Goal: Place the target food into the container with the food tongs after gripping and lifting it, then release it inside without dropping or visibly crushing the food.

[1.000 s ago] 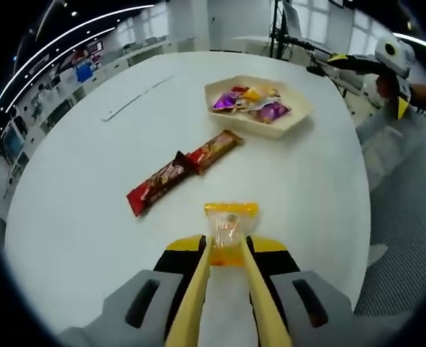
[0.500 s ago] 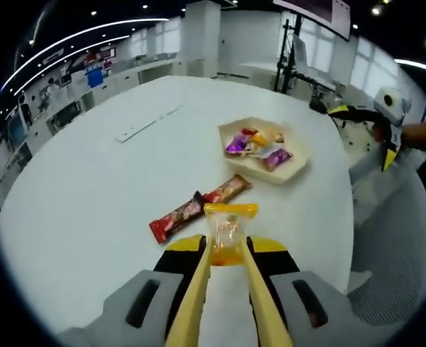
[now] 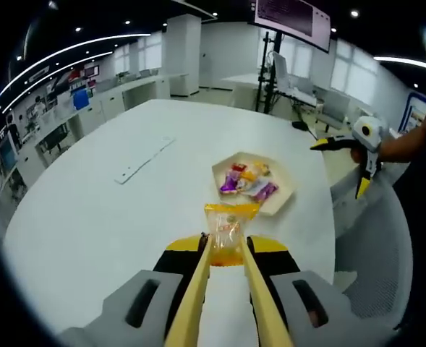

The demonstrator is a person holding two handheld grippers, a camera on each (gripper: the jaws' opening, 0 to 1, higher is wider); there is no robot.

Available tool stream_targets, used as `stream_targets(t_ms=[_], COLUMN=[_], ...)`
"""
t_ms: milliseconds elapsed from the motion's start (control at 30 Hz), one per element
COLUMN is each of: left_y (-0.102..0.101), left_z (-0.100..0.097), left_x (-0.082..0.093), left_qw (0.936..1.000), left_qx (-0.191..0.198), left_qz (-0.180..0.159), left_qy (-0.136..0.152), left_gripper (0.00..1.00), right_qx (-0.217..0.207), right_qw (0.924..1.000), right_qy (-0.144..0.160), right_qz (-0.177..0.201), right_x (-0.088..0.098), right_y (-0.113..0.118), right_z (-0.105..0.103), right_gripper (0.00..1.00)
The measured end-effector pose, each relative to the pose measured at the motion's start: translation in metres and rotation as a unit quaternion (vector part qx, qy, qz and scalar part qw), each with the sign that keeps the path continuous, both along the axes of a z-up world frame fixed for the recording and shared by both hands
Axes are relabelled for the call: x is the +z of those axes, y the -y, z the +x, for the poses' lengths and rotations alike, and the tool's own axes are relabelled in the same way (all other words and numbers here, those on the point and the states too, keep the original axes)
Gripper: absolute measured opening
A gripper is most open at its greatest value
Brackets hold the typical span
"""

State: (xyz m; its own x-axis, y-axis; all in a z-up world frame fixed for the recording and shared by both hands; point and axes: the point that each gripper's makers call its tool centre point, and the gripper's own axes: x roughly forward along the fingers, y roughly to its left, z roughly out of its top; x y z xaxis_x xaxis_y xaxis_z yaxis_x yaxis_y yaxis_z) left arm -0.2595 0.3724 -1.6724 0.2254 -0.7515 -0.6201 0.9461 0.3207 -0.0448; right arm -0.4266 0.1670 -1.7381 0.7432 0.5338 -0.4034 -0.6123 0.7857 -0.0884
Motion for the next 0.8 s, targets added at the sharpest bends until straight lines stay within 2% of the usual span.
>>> stream_targets(t_ms=[100, 233, 267, 333, 800], left_y=[-0.001, -0.002, 0.002, 0.000, 0.007], left_z=[0.006, 0.012, 0.006, 0.011, 0.011], left_x=[0.018, 0.025, 0.028, 0.024, 0.021], left_qw=[0.9999, 0.9998, 0.9997, 0.9994, 0.9991], left_qx=[-0.007, -0.006, -0.005, -0.012, -0.017], left_qz=[0.002, 0.010, 0.013, 0.021, 0.025], left_qy=[0.009, 0.016, 0.019, 0.025, 0.029], left_gripper=[0.19, 0.19, 0.18, 0.18, 0.19], right_qx=[0.001, 0.001, 0.001, -0.001, -0.003], right_qw=[1.0000, 1.0000, 1.0000, 1.0000, 1.0000], right_qy=[0.001, 0.001, 0.001, 0.002, 0.004], right_qz=[0.000, 0.001, 0.001, 0.001, 0.002], right_x=[0.000, 0.001, 0.001, 0.001, 0.002], right_y=[0.000, -0.001, -0.001, 0.000, 0.001], right_z=[0.000, 0.000, 0.000, 0.000, 0.001], right_gripper=[0.98, 0.97, 0.97, 0.97, 0.97])
